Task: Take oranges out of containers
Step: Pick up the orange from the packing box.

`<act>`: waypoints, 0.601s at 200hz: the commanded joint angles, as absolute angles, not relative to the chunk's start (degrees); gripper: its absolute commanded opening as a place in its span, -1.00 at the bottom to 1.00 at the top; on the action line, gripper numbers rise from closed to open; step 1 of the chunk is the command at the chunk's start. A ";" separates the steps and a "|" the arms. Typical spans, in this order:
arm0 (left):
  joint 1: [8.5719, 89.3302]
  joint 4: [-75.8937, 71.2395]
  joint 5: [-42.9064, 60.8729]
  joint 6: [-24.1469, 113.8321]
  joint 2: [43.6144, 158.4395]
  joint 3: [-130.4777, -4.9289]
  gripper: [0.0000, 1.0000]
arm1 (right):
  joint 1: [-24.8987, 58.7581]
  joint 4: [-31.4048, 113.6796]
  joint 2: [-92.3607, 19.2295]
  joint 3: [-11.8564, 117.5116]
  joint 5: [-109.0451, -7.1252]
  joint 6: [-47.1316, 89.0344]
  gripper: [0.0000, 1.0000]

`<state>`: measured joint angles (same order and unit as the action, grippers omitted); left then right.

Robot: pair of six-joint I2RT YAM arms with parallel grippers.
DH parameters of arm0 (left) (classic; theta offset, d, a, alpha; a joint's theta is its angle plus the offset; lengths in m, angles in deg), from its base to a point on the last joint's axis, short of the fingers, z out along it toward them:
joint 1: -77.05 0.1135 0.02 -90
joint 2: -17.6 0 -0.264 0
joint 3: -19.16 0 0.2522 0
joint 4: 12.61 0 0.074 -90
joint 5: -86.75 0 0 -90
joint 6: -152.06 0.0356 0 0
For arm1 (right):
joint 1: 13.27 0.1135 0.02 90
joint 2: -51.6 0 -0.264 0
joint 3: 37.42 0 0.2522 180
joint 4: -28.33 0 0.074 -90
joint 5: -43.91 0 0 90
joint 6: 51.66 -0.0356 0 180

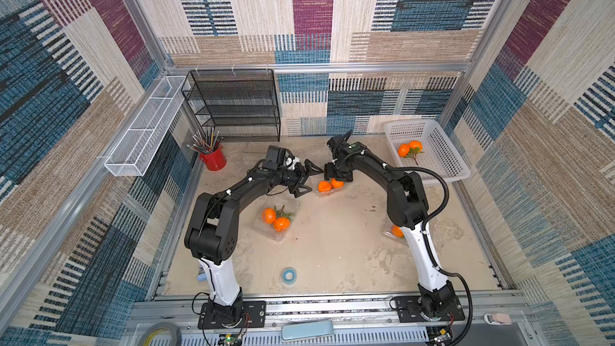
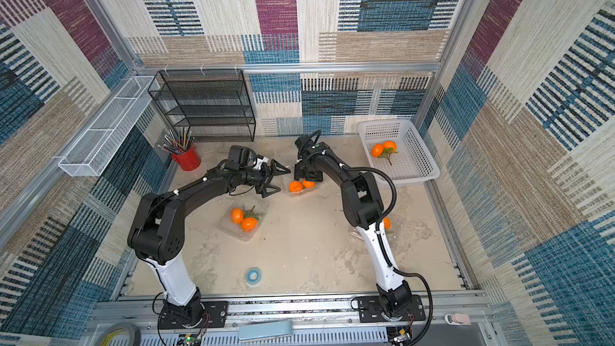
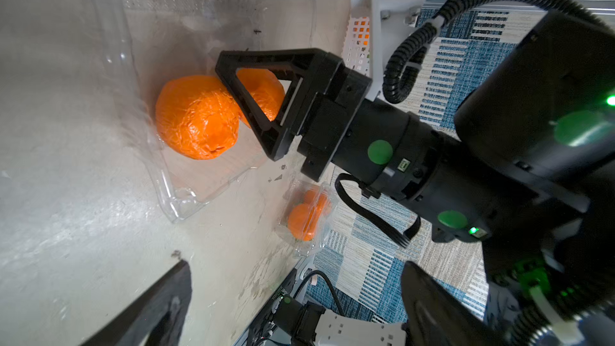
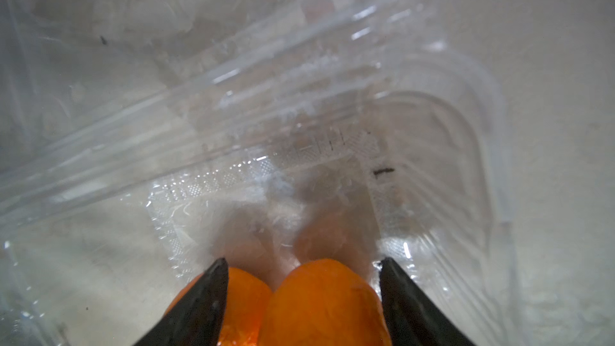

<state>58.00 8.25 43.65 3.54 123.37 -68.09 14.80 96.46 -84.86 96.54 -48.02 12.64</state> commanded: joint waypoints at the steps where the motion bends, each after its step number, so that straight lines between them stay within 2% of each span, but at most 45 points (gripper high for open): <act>1: 57.81 7.48 44.66 3.83 123.61 -68.56 0.98 | 15.34 96.95 -83.21 96.62 -46.11 12.15 0.49; 40: 57.63 7.48 44.70 3.62 124.11 -69.21 0.98 | 15.91 99.99 -81.73 97.13 -43.99 12.21 0.51; 76: 57.36 7.33 44.63 3.53 124.68 -69.54 0.98 | 16.26 99.10 -79.04 91.19 -42.15 12.18 0.50; 120: 57.01 7.16 44.97 3.35 125.46 -70.08 0.98 | 16.26 96.84 -78.37 86.74 -43.49 12.23 0.41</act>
<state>57.15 7.94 43.67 3.67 125.19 -69.43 16.25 98.49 -78.96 87.75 -43.47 12.62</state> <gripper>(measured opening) 0.989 0.718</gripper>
